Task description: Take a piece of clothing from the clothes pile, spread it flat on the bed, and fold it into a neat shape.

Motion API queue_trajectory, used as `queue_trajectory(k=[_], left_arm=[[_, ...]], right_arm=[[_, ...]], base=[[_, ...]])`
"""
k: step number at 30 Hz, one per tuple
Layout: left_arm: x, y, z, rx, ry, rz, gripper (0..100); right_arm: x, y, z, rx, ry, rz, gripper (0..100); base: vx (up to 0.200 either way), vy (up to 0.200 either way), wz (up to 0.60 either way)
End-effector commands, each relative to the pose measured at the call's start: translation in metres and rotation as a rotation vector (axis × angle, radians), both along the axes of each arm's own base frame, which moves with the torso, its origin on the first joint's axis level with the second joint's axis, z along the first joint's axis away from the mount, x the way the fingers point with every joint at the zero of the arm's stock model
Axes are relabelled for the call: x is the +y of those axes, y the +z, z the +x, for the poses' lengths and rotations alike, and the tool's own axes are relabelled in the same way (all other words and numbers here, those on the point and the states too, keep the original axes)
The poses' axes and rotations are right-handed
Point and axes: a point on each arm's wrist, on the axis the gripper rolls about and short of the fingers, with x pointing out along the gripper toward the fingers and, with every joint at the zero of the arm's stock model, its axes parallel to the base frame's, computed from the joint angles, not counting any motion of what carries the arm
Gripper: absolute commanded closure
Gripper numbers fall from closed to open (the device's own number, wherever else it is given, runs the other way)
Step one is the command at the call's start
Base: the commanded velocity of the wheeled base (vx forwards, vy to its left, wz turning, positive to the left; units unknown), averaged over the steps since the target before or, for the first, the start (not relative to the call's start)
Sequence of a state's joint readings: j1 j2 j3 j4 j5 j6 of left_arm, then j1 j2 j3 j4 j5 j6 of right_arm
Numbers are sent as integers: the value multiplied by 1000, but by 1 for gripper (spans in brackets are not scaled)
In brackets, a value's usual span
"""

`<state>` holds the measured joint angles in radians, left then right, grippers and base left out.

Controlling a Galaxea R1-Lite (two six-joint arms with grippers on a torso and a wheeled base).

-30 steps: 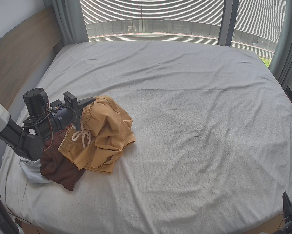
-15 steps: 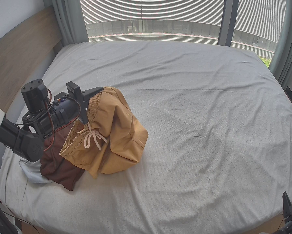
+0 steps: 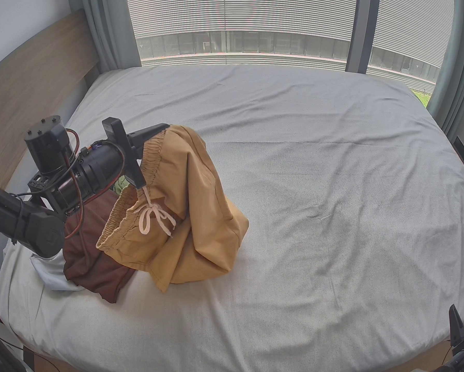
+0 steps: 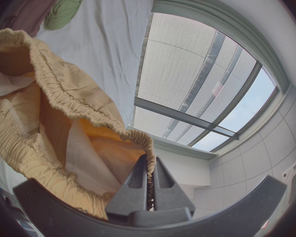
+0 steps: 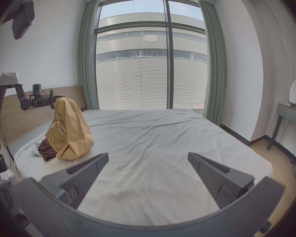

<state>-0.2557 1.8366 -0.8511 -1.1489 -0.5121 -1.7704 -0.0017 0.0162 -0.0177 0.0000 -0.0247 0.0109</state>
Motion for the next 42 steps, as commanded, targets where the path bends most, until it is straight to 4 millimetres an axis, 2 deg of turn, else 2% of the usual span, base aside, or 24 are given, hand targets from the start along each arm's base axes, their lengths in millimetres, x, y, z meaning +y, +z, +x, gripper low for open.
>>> queue_trajectory(k=[1,6,15,22,29,42], left_arm=[[-7,20,-16,-52,-42,-58,100],[-23,30,-29,-83,-104,-77,100],[-51,31,-41,-87,-181,-83,100],[-67,31,-47,-86,-217,-89,100],[-75,35,-51,-93,-249,-99,100],[-101,29,-53,-81,-330,-95,100]], right_arm=[[0,-5,0,5,0,0,0],[0,-5,0,5,0,0,0],[0,-5,0,5,0,1,0],[0,-5,0,5,0,1,0],[0,-5,0,5,0,1,0],[0,-5,0,5,2,1,0]], base=[[0,0,0],[0,0,0],[0,0,0],[0,0,0],[0,0,0],[0,0,0]])
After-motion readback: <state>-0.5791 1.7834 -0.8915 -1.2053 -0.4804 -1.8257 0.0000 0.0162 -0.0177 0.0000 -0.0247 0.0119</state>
